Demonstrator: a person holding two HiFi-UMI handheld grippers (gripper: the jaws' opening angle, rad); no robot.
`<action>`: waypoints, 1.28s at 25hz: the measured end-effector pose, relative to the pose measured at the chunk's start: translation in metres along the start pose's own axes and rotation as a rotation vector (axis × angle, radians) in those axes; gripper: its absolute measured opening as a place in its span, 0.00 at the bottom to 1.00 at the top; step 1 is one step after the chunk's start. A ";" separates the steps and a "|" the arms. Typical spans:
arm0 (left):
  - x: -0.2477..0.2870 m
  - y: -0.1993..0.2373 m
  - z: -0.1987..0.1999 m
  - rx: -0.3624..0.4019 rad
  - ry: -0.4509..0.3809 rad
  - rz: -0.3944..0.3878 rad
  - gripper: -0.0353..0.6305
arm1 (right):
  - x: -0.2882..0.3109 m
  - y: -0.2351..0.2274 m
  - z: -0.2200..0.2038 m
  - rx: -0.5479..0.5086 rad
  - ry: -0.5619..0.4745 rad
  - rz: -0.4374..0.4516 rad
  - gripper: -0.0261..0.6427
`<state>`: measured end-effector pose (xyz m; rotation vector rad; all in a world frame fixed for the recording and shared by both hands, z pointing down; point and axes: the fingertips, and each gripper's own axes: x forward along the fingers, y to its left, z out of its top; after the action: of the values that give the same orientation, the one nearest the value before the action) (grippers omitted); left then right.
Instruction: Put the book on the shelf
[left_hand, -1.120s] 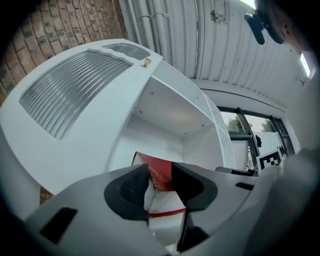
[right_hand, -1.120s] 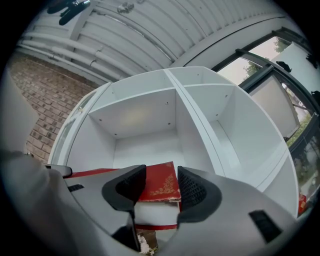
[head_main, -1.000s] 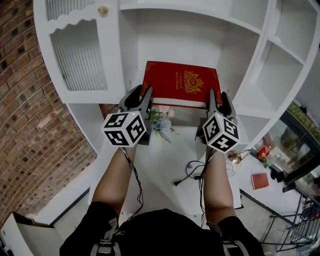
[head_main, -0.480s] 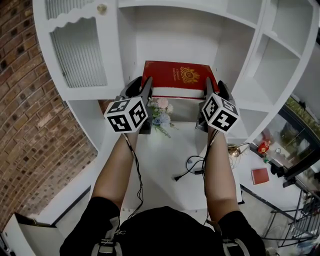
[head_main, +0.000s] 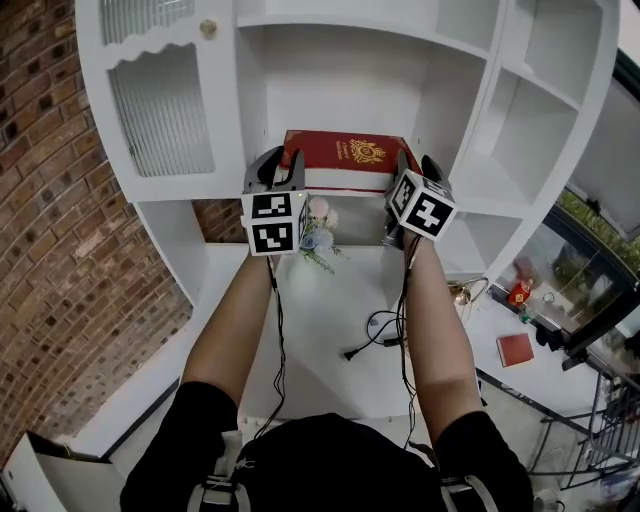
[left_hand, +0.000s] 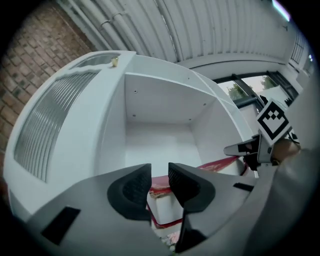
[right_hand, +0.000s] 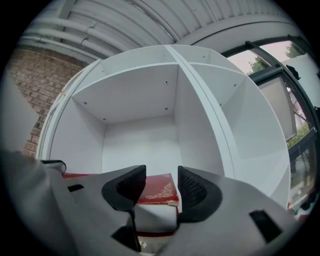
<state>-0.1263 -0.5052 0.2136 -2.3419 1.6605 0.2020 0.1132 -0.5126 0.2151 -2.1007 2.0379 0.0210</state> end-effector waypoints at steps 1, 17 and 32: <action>-0.002 -0.002 0.003 0.032 -0.002 0.001 0.23 | -0.002 0.000 0.005 -0.004 -0.026 0.002 0.36; -0.124 -0.040 -0.009 0.040 -0.045 -0.071 0.07 | -0.136 0.047 -0.019 -0.041 -0.266 0.155 0.06; -0.172 -0.049 -0.121 -0.070 0.195 -0.092 0.07 | -0.165 0.058 -0.147 -0.020 0.007 0.223 0.06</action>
<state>-0.1423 -0.3695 0.3808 -2.5556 1.6496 0.0136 0.0284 -0.3744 0.3763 -1.8759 2.2747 0.0698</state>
